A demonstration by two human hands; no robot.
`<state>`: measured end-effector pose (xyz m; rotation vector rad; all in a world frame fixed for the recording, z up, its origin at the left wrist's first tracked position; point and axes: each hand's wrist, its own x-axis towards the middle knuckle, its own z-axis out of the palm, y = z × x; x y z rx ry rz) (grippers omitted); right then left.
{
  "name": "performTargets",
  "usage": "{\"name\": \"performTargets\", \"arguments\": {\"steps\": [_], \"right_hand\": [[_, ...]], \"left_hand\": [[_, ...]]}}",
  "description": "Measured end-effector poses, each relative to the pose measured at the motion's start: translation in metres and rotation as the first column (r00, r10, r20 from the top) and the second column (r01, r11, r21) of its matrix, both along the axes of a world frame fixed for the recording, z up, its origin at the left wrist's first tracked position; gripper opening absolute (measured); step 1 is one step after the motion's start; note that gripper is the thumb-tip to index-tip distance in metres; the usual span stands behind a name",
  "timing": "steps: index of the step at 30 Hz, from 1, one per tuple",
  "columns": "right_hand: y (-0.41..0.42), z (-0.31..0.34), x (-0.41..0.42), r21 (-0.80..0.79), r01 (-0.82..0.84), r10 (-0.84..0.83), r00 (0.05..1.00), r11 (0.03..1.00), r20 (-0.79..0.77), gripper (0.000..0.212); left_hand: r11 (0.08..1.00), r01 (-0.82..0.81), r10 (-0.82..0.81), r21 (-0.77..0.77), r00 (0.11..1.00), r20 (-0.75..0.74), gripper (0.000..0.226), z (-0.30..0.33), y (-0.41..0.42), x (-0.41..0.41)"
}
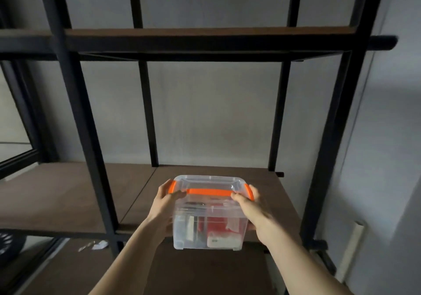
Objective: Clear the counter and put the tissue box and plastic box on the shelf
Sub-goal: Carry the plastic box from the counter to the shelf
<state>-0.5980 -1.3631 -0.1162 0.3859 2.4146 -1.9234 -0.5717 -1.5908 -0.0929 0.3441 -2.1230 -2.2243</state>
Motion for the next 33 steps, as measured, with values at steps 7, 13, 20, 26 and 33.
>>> {"name": "performTargets", "arguments": {"steps": [7,13,20,26,33], "right_hand": [[-0.065,-0.014,-0.124,-0.086,-0.093,0.095,0.995,0.992,0.028,0.057],[-0.115,-0.039,-0.191,-0.088,-0.101,0.11,0.989,0.991,0.095,0.061],[-0.156,-0.068,-0.239,0.005,-0.051,0.05,0.988,0.999,0.145,0.06],[-0.178,-0.107,-0.27,0.142,-0.068,0.034,0.972,0.988,0.234,0.052],[-0.193,-0.149,-0.279,0.32,-0.156,0.06,0.956,0.934,0.288,0.074]], "left_hand": [[0.997,-0.065,0.067,-0.044,0.995,0.068,0.065,-0.009,-0.068,-0.118],[0.983,-0.114,0.136,-0.145,0.979,0.152,0.033,-0.032,-0.117,-0.187],[0.948,-0.012,0.097,-0.318,0.962,0.254,0.042,-0.079,-0.164,-0.254],[0.864,0.157,-0.009,-0.479,0.955,0.297,0.02,-0.123,-0.187,-0.297],[0.835,0.217,-0.06,-0.506,0.95,0.307,0.056,-0.171,-0.2,-0.309]]}}
